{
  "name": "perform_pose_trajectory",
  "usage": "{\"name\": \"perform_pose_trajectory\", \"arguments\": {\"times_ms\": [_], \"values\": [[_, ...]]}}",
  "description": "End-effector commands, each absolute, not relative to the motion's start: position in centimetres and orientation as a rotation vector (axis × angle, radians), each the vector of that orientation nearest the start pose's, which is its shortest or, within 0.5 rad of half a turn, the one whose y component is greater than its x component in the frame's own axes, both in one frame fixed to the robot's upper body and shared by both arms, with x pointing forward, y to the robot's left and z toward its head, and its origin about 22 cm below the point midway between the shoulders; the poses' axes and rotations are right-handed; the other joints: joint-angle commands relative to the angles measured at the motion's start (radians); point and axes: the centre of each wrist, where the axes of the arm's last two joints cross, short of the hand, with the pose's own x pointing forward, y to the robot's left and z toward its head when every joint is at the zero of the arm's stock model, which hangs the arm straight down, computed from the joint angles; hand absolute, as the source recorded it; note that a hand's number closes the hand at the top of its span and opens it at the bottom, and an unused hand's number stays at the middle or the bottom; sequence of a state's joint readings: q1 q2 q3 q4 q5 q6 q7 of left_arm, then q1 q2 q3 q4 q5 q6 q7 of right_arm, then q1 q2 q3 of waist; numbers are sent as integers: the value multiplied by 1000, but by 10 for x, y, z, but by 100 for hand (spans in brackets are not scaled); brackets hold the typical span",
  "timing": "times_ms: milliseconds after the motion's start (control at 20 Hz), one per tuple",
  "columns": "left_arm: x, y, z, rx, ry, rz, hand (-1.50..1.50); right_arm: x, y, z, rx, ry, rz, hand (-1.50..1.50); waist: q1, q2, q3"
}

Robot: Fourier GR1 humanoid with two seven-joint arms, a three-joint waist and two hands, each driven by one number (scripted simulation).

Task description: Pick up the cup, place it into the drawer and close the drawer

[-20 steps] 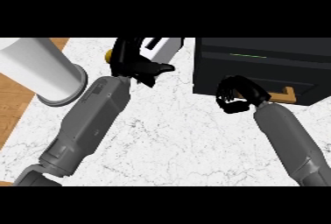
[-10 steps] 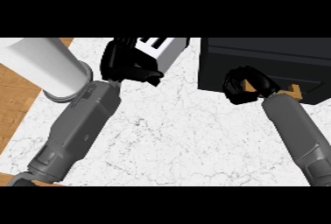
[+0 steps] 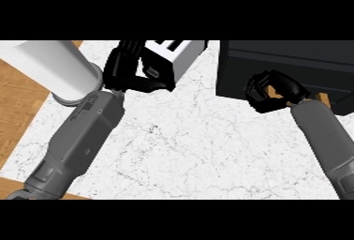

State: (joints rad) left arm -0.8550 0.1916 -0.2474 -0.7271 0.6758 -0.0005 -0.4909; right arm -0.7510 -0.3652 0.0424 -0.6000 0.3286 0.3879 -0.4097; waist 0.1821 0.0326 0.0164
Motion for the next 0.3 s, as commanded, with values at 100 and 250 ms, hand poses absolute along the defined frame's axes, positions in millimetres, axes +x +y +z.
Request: {"name": "perform_pose_trajectory", "arguments": {"times_ms": [100,250], "values": [[412,162,59,-472,-1879,27,-150,436,-316,128,-291,-1625,818,150,41,20,-14],[412,164,60,-482,-1884,16,-150,434,-321,130,-271,-1630,807,150,43,14,-13]]}}
